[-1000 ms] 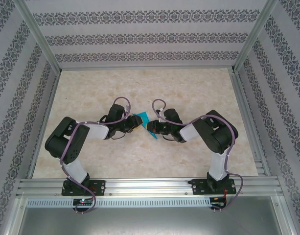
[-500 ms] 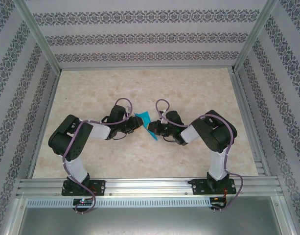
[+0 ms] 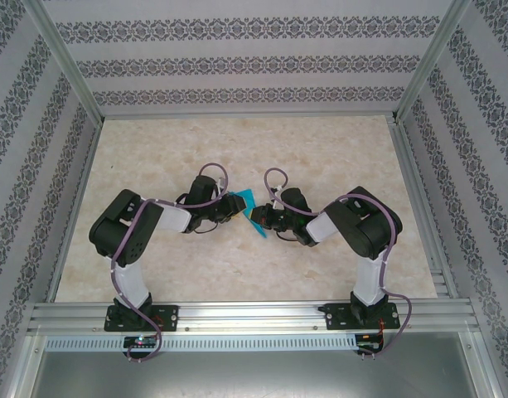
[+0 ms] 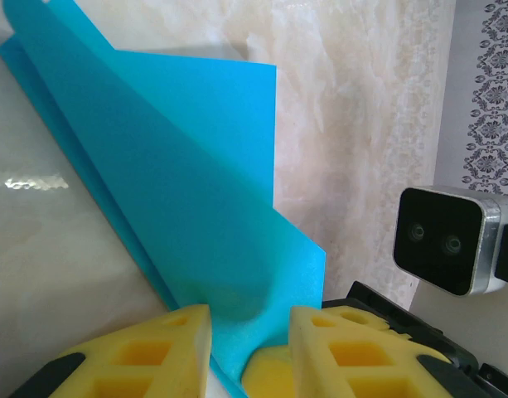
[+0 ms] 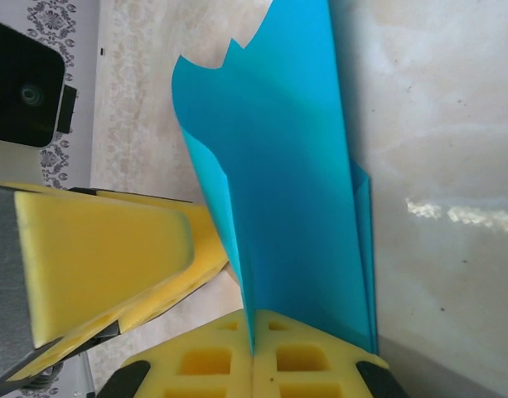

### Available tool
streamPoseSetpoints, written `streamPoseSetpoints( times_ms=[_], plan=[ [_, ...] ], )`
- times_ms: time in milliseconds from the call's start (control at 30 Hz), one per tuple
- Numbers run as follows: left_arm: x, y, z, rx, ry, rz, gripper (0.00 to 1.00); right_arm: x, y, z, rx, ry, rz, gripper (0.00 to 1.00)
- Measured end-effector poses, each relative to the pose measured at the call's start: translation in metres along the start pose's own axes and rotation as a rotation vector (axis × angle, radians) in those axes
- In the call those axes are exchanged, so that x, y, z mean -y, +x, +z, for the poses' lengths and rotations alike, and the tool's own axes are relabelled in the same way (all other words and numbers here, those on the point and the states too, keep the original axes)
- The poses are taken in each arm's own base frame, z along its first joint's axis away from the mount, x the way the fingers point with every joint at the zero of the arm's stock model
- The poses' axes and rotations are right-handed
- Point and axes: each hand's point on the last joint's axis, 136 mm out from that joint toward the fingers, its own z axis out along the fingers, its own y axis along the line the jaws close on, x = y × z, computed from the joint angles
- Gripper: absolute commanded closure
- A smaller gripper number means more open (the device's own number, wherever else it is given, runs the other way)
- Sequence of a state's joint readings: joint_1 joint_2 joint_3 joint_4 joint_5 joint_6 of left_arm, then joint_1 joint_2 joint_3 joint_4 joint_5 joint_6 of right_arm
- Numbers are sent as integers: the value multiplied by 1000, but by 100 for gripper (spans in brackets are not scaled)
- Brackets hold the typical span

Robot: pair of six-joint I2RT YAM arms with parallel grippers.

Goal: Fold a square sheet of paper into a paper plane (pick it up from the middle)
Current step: Fold the wing for the fifth time at the center of the table.

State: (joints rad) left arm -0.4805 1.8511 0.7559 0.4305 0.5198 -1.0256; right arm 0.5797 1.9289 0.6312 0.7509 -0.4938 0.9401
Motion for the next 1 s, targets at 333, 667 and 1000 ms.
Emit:
streamPoseSetpoints(
  times_ms=[333, 667, 1000],
  plan=[
    [9, -3, 2, -5, 22, 10, 71, -2, 0, 0, -6, -1, -16, 90],
    [11, -4, 2, -7, 29, 13, 71, 3, -2, -2, -14, 12, 6, 99],
    [14, -2, 2, -18, 43, 29, 71, 5, -3, -4, -41, -26, 98, 100]
  ],
)
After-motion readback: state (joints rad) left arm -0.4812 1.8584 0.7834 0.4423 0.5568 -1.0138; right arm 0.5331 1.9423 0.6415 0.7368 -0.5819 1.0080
